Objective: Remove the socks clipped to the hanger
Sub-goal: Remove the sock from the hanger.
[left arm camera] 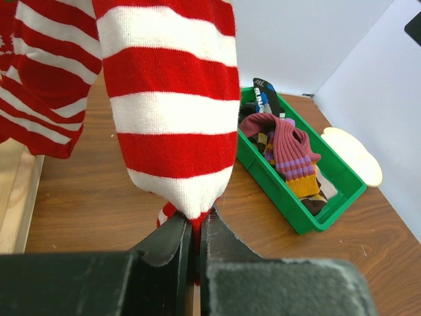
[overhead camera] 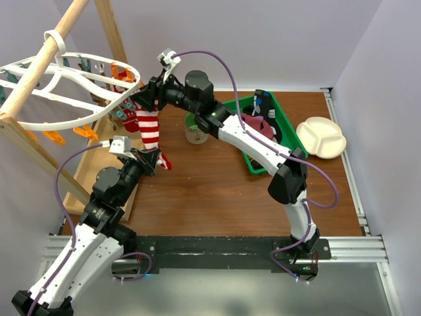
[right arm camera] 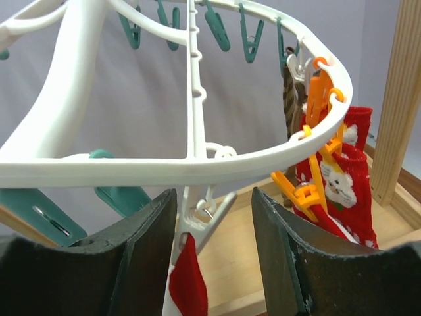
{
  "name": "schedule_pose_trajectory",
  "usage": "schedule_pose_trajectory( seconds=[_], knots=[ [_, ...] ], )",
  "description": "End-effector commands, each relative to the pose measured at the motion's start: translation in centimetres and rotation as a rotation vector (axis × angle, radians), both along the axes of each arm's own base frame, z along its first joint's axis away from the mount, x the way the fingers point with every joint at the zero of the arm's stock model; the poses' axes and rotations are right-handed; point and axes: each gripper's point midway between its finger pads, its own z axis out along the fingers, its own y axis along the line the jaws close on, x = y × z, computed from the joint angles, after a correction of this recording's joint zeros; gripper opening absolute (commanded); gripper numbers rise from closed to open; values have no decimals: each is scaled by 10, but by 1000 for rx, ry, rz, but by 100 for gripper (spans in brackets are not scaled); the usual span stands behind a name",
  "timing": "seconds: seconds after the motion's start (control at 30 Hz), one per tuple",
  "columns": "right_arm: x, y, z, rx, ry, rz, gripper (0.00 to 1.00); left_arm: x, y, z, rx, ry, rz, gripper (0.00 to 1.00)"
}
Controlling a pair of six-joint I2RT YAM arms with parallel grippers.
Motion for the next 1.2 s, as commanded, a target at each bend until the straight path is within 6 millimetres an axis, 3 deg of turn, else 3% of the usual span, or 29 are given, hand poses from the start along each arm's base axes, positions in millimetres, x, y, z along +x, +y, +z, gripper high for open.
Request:
schedule_pose_trajectory(
  seconds=[0.0,0.57,0.8,0.9,1.07,1.17],
  knots=[
    [-5,-1,33,46,-40,-19,52,0,-1,8,-12,-16,-6,0],
    [-4,8,25,18,9,-55,46,0,-1,9,-15,-19,-6,0],
    [-4,5,35,57,9,-71,39,-1,0,9,-17,-18,-3,0],
    [-4,6,37,63,9,-66,33,-1,2,8,-15,-14,4,0],
    [-5,3,39,69,7,-75,3,1,6,1,-13,16,37,0],
    [-6,2,40,71,4,-75,0,2,11,-8,-15,63,67,0]
  ],
)
